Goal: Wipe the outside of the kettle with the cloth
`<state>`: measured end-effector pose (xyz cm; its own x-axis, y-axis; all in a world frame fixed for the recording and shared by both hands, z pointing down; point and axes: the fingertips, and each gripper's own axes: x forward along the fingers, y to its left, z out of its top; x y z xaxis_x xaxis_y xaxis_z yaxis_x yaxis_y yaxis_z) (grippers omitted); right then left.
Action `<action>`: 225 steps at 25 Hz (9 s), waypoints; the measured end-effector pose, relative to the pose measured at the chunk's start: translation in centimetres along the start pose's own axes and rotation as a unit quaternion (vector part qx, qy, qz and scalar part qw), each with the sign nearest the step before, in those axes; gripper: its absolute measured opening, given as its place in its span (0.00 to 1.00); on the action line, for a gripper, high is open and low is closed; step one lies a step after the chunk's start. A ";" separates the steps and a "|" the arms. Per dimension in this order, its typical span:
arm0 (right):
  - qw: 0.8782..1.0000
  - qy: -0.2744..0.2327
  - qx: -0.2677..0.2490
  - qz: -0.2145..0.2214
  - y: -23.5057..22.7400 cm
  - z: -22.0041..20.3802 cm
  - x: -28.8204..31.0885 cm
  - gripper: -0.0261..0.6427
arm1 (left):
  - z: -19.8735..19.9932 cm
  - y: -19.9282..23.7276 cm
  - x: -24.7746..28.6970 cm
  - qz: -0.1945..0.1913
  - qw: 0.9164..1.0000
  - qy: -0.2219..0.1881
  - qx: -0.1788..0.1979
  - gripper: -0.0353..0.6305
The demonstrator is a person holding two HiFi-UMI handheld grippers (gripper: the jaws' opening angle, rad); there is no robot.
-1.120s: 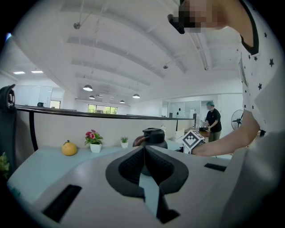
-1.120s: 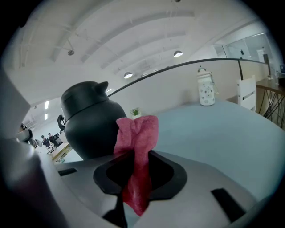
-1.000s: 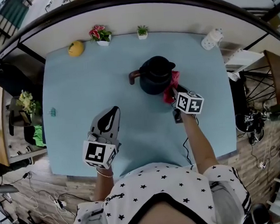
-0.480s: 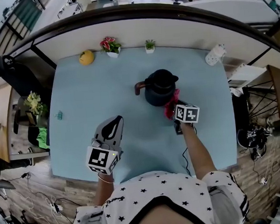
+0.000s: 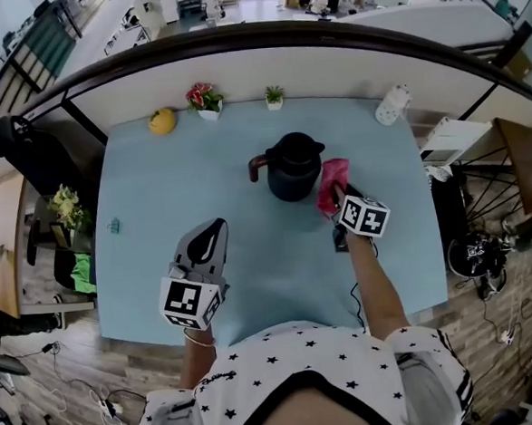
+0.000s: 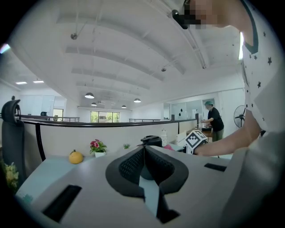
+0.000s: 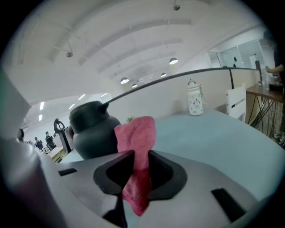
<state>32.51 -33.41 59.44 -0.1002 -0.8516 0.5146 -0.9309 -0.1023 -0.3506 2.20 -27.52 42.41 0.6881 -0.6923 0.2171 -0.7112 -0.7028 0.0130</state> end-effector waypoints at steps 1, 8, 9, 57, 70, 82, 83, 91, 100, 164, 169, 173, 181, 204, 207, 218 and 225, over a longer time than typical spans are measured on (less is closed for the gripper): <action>1.000 -0.013 -0.003 0.002 0.3 1.0 -0.8 0.17 | 0.2 -0.2 -0.1 -0.002 1.000 -0.004 0.001 0.10; 0.992 -0.112 0.003 0.050 4.8 7.2 -5.8 0.17 | 1.0 -1.1 -1.0 -0.018 1.000 -0.018 0.009 0.10; 0.991 -0.121 0.004 0.064 5.8 7.8 -6.3 0.17 | 1.0 -1.2 -1.2 -0.019 1.000 -0.018 0.009 0.10; 0.994 0.072 0.050 0.060 7.0 -6.5 1.3 0.17 | -0.7 0.8 -2.6 0.010 1.000 0.004 -0.005 0.10; 0.992 0.114 0.038 0.041 6.0 -9.8 3.3 0.17 | -1.1 1.2 -2.3 0.018 1.000 0.012 -0.006 0.10; 0.997 0.039 0.065 0.022 5.0 -6.4 -0.2 0.17 | -0.2 -0.1 -2.9 0.008 1.000 0.005 0.006 0.10; 0.997 0.021 0.073 0.021 5.0 -5.4 -0.8 0.17 | -0.1 -0.3 -3.0 0.007 1.000 0.003 0.007 0.10; 0.989 -0.112 0.060 0.077 9.4 3.0 -5.5 0.17 | 0.0 -1.3 -3.6 0.001 1.000 -0.006 0.005 0.10; 0.982 -0.122 0.017 0.145 16.1 5.3 -5.0 0.17 | 0.0 -0.3 -4.9 0.023 1.000 -0.013 0.000 0.10; 0.983 -0.044 0.037 0.176 20.5 0.3 -1.0 0.17 | -0.7 0.1 -7.0 0.063 0.998 0.012 0.005 0.10; 0.987 -0.029 0.072 0.144 18.7 -0.6 0.5 0.17 | -1.0 0.6 -7.5 0.071 0.997 0.015 0.001 0.10; 0.989 -0.008 0.081 0.124 17.5 -2.3 1.4 0.17 | -1.2 0.8 -7.3 0.072 0.997 0.019 -0.002 0.10; 0.990 0.036 0.086 0.107 16.5 -5.8 3.0 0.17 | -1.4 1.2 -6.5 0.071 0.997 0.025 -0.004 0.10; 0.971 0.118 0.183 0.099 14.4 -11.6 6.1 0.17 | -1.7 1.2 -4.1 0.062 0.997 0.053 0.008 0.10; 0.971 0.117 0.177 0.107 14.4 -11.5 6.0 0.17 | -1.5 0.9 -3.9 0.061 0.997 0.055 0.015 0.10; 0.976 0.058 0.044 0.207 17.9 -8.0 0.0 0.17 | -0.7 -0.6 -4.8 0.055 0.997 0.045 0.029 0.10; 0.962 -0.020 -0.079 0.262 20.8 -3.3 -6.0 0.17 | 0.0 -1.8 -5.1 0.042 0.998 0.027 0.034 0.10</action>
<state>12.60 -28.77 51.67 -0.5589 -0.7847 0.2681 -0.7987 0.4226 -0.4283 -0.07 -22.74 41.25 0.6161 -0.7408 0.2675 -0.7534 -0.6534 -0.0741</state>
